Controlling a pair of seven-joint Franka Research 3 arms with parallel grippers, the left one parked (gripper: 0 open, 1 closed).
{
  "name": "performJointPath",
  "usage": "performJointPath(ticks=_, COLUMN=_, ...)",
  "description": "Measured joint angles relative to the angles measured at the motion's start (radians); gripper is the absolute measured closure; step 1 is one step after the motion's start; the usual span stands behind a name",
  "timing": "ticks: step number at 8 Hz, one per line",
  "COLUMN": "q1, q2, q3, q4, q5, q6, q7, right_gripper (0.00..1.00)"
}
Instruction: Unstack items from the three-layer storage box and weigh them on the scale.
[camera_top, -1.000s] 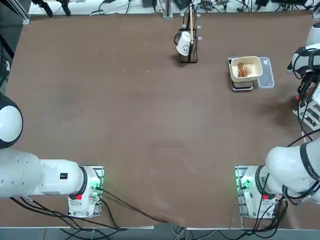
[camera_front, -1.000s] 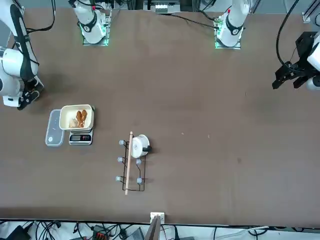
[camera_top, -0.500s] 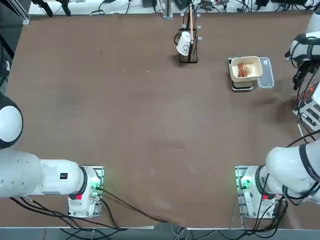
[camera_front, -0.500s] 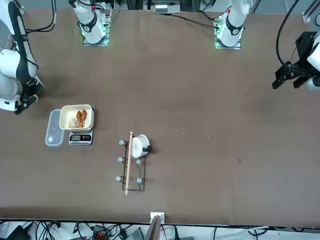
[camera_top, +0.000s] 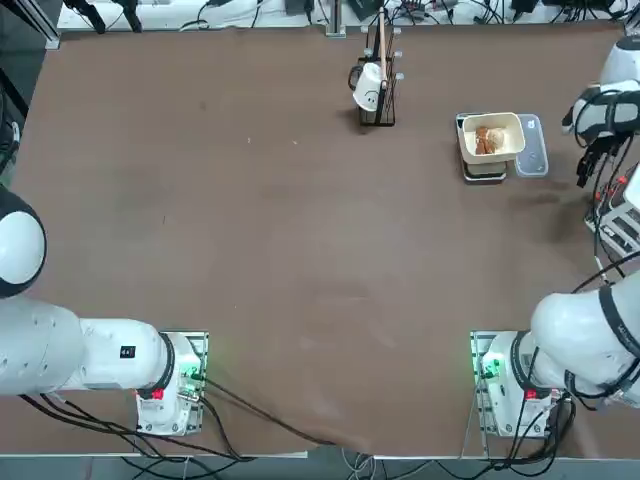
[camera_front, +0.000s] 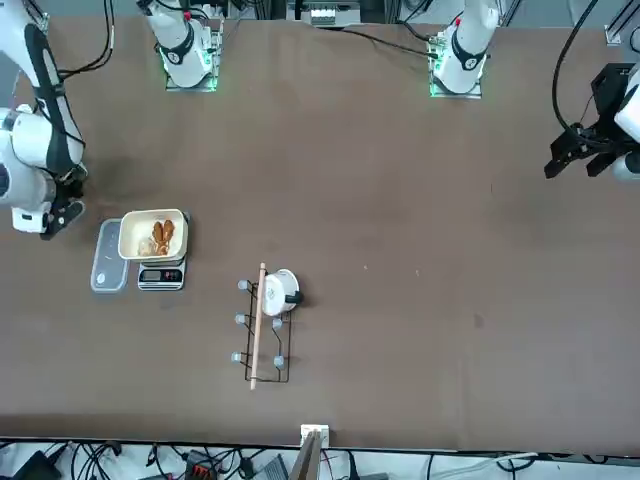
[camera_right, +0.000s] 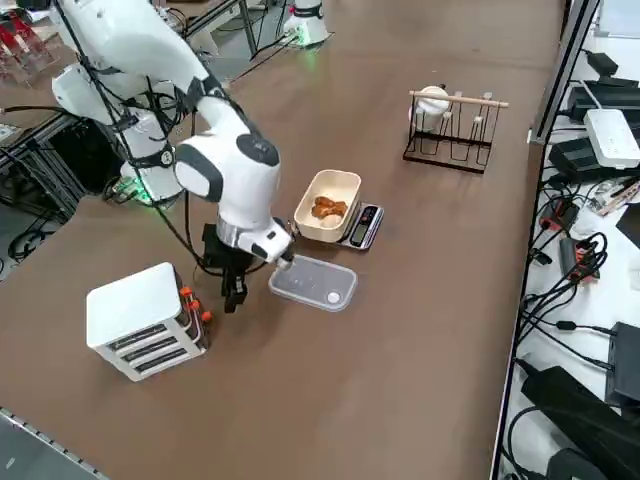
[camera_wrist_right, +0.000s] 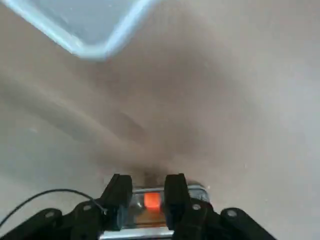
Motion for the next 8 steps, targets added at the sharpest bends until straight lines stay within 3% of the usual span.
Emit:
performJointPath(ticks=4, q1=-0.059, q2=0.023, q3=-0.003, q4=-0.025, q5=-0.041, q6=0.066, q7=-0.001, right_gripper=0.41)
performJointPath(ticks=8, q1=-0.076, q2=0.039, q3=-0.003, q4=-0.031, q5=-0.046, q6=0.089, q7=-0.001, right_gripper=0.49)
